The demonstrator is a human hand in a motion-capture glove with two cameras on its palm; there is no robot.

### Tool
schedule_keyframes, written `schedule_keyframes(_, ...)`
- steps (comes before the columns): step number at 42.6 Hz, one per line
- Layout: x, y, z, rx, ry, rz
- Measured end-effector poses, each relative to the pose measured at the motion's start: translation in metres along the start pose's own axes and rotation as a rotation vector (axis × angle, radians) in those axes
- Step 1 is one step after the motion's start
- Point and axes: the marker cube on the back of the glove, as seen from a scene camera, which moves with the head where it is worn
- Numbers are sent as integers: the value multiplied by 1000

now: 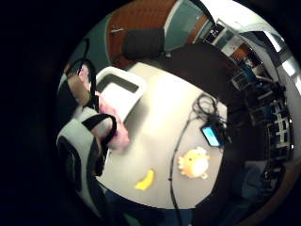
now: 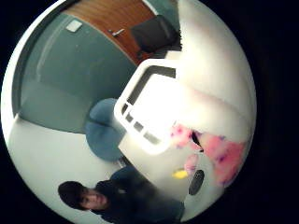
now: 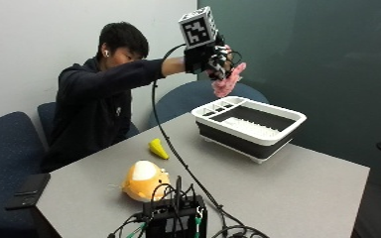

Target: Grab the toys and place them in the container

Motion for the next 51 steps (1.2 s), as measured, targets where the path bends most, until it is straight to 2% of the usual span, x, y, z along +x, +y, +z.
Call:
schedule_keyframes(4, -12, -36, 4, 10, -130, 67)
schedule_keyframes(10, -54, -56, 56, -85, -112, 92)
schedule_keyframes(15, -103, -45, 103, -250, -132, -73)
schedule_keyframes(21, -103, -32, 101, -289, -105, -94)
schedule_keyframes(28, -51, -6, 52, -229, -22, 26)
schedule_keyframes(40, 77, 107, -11, -258, 179, 401)
schedule_keyframes(46, 153, 150, -9, -277, 170, 530)
schedule_keyframes(51, 199, 178, 30, -310, 151, 585)
